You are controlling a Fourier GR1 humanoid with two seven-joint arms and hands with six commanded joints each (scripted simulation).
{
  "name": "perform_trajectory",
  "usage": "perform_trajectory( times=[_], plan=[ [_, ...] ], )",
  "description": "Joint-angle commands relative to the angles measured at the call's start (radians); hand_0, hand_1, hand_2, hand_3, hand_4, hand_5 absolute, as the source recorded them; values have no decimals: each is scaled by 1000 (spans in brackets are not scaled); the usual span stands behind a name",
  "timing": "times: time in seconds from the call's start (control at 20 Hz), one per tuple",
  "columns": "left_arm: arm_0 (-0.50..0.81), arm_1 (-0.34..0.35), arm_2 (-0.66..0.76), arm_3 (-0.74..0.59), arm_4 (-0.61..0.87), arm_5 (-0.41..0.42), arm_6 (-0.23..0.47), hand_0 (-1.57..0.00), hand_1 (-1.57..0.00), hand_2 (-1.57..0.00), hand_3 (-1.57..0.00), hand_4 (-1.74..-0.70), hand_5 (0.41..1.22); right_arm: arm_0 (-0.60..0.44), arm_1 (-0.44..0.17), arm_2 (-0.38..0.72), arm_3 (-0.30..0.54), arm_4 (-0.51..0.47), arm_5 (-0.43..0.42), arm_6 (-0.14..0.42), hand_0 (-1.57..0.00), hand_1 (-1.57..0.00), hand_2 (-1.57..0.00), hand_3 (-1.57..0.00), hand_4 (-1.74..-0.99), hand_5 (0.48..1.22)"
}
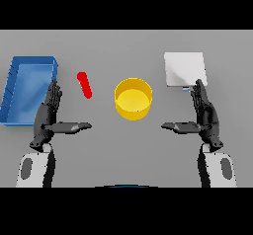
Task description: Pick up the red beaker and tilt it to pour out 1 green nut into yellow bowl. Pick up the yellow bowl and place it on the metallic measuring scale.
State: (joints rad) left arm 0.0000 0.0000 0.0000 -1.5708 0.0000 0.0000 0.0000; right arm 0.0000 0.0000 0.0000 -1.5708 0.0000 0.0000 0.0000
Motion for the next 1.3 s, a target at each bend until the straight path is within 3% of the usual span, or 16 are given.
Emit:
perform_trajectory(
  times=[0.0, 0.25, 0.35, 0.45, 0.6, 0.8, 0.95, 1.25],
  plan=[
    [1, -1, -2, -1, -1, 1, -1, 1, 1, 1, 1, -1202, 677, -2, 1, 0, 1, 0, -2, 1, 1, 1, 1, 1, -1177, 572],
    [19, -12, -18, -23, -8, 3, 3, 1, 1, 1, 1, -1202, 677, -29, 8, 1, 26, 10, -12, 19, 1, 1, 1, 1, -1177, 572],
    [71, 24, -73, -87, -77, -12, -23, 1, 1, 1, 1, -1203, 677, -2, -48, 55, -10, 134, -31, -30, 1, 1, 1, 1, -1178, 573],
    [89, 36, -96, -113, -106, -16, -10, 1, 1, 1, 1, -1201, 674, 33, -66, 81, -44, 170, -25, -48, 1, 1, 1, 1, -1190, 579],
    [91, 45, -107, -147, -120, -14, 26, 1, 1, 1, 1, -1191, 663, 16, -71, 84, -47, 183, -29, -20, 1, 1, 1, 1, -1196, 584],
    [98, 38, -125, -157, -137, -12, 51, 1, 1, 1, 1, -1171, 652, 32, -71, 75, -70, 122, 14, -55, 1, 1, 1, 1, -1261, 604],
    [54, 30, -110, -78, -142, -3, 70, 1, 1, 1, 1, -1189, 658, 36, -76, 74, -75, 108, 31, -69, 1, 1, 1, 1, -1291, 621],
    [-104, 25, -68, 109, -163, 30, 33, 1, 1, 1, 1, -1211, 659, 17, -81, 62, -48, 102, 37, -76, 1, 1, 1, 1, -1292, 617]
  ],
)
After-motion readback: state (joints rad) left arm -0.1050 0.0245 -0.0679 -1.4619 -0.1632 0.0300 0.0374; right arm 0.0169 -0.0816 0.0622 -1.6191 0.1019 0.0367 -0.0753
